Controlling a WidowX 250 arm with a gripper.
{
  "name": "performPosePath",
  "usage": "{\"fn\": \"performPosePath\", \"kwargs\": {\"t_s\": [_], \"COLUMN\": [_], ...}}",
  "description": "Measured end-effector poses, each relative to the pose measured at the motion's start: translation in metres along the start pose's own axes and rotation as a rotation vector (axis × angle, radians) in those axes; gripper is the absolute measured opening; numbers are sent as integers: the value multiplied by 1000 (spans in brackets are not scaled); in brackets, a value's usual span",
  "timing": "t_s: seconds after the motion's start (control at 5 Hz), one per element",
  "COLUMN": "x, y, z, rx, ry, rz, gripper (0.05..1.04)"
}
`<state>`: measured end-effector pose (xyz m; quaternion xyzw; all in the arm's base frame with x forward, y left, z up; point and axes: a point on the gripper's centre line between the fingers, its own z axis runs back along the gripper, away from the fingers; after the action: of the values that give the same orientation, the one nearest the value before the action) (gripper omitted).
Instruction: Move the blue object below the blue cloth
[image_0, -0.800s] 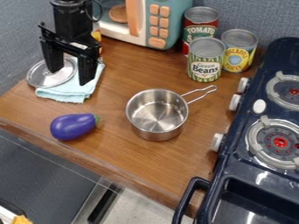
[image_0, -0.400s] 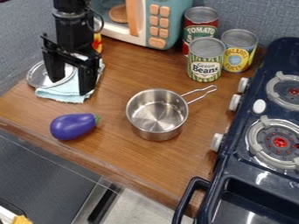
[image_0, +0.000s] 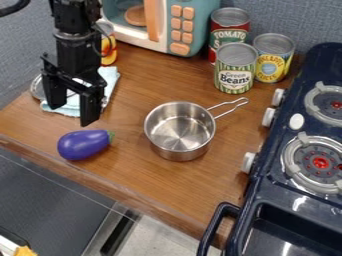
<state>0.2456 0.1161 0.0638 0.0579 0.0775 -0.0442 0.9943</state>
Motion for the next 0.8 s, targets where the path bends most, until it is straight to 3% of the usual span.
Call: {"fn": "performPosePath", "kwargs": {"t_s": [0.6, 0.8], "x": [-7, 0], "y": [-5, -6], "z": [-17, -46], "rx": [6, -7], "ry": [9, 49], "rz": [-51, -35], "gripper": [999, 999]}}
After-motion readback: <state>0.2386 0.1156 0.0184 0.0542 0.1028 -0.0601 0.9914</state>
